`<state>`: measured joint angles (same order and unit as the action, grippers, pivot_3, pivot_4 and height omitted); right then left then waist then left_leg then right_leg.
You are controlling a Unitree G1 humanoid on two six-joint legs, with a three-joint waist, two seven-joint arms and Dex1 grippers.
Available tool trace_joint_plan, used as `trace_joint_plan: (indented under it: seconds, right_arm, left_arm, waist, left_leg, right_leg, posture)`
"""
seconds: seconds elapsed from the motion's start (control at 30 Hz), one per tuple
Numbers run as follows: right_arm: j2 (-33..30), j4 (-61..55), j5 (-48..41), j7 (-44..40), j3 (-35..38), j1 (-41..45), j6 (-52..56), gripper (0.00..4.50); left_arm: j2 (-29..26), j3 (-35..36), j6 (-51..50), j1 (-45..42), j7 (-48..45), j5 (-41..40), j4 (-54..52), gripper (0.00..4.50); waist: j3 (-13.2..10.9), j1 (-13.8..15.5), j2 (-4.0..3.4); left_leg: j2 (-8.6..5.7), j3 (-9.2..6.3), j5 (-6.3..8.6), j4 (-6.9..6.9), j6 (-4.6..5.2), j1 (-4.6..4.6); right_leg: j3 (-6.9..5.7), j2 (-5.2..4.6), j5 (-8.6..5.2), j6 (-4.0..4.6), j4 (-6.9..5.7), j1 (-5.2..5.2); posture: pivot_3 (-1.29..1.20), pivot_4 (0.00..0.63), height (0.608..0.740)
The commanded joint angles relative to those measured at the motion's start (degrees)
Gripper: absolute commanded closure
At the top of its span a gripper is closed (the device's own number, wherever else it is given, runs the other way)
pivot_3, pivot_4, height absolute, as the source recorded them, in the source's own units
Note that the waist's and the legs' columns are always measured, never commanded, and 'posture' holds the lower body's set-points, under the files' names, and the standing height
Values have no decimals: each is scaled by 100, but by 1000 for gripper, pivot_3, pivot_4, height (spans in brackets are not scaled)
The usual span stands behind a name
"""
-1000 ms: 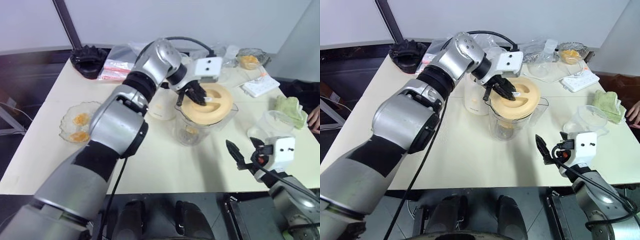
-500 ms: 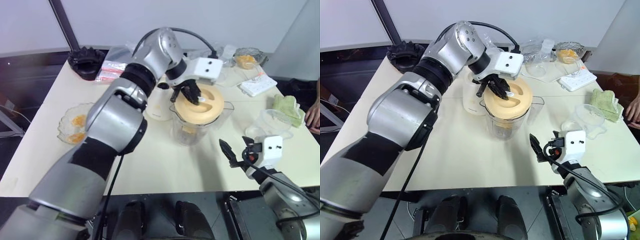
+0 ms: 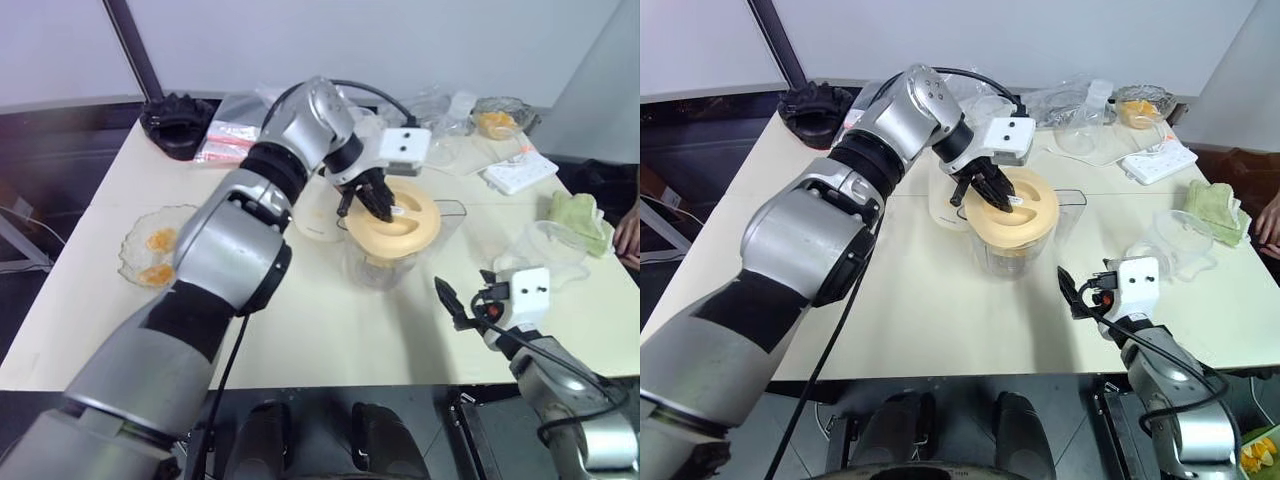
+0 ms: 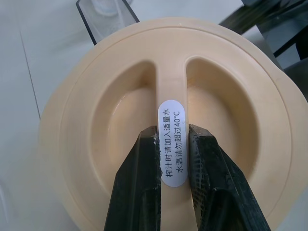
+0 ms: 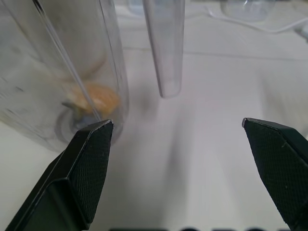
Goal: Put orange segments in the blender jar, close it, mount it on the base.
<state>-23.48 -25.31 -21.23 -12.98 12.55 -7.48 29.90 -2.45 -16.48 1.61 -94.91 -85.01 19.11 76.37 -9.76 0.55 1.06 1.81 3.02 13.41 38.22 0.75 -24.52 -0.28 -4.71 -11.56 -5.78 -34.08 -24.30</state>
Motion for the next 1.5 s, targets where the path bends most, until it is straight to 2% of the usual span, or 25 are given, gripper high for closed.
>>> trace_joint_plan:
  seconds: [0.03, 0.17, 0.27, 0.57, 0.6, 0.67, 0.8, 0.83, 0.97, 1.27, 1.5]
  right_arm:
    - [6, 625, 244, -135, -84, 559, -457, 8]
    - [33, 1810, 515, -267, -184, 1408, -1048, 8]
    - [104, 2250, 476, -419, -202, 1755, -1259, 8]
    - [178, 2414, 549, -601, -375, 2297, -1298, 8]
    - [185, 2405, 563, -586, -359, 2302, -1300, 573]
    - [173, 2332, 597, -587, -354, 2281, -1321, 1396]
    - [144, 2143, 666, -553, -394, 2231, -1197, 3493]
    - [149, 2099, 667, -550, -395, 2213, -1170, 3661]
    - [171, 1814, 657, -519, -441, 2115, -950, 3633]
    - [150, 1704, 781, -405, -477, 2017, -809, 3633]
    - [98, 1780, 885, -449, -553, 2051, -760, 3633]
  left_arm:
    - [78, -129, -28, 226, 53, 162, 153, 4263]
    - [76, -169, 35, 240, -25, 192, 148, 4263]
    - [71, -196, 60, 247, -60, 219, 144, 4263]
    - [121, -243, 64, 325, 163, 286, 157, 4263]
    - [131, -244, 62, 336, 188, 287, 159, 4263]
    - [148, -227, 54, 351, 192, 267, 159, 4263]
    - [149, -216, 102, 384, 15, 235, 151, 4263]
    - [145, -225, 120, 392, -23, 241, 148, 4263]
    - [164, -140, 46, 427, 62, 170, 139, 4263]
    - [271, 27, -148, 820, 1090, 86, 60, 4263]
    - [313, 150, -1087, 981, 1768, -27, -45, 4263]
  waist:
    - [1, -4, 0]
    - [2, -8, -3]
    - [2, 3, -3]
    - [2, -10, -3]
    - [3, -9, -3]
    - [3, -5, -4]
    - [3, 6, -4]
    - [3, 6, -4]
    - [4, 8, -5]
    - [16, 34, -8]
    - [43, 37, -30]
  left_leg:
    - [0, 1, 0, 0, 0, 0]
    - [-1, 0, 0, -1, 0, 4]
    - [-6, 3, 0, -7, 1, 2]
    - [-7, 4, 0, -12, 3, 4]
    - [-7, 3, 0, -12, 3, 5]
    - [-7, 1, 0, -12, 3, 5]
    - [-7, 2, 0, -11, 3, 4]
    - [-7, 2, 0, -11, 3, 3]
    - [-7, 2, 0, -11, 3, 3]
    - [-11, -1, 0, -9, 3, 4]
    - [-10, -7, 0, 0, 2, 15]
  right_leg:
    - [0, 0, 0, 0, 1, -1]
    - [1, 1, 0, 0, 0, 1]
    - [1, 4, 7, 10, -5, -1]
    - [1, 9, 5, 9, -14, -3]
    - [0, 8, 5, 9, -14, -3]
    - [1, 8, 5, 9, -14, -2]
    - [1, 6, 6, 10, -13, -2]
    - [1, 6, 6, 10, -13, -2]
    - [1, 5, 6, 10, -13, -2]
    - [0, 0, 5, 10, -7, 9]
    - [0, -10, 0, 2, 2, 39]
  posture:
    - [0, 150, 740]
    - [0, 150, 740]
    - [0, 150, 740]
    - [0, 150, 740]
    - [0, 150, 740]
    - [0, 150, 740]
    - [0, 150, 740]
    - [0, 150, 740]
    - [0, 150, 740]
    - [0, 150, 740]
    - [0, 150, 740]
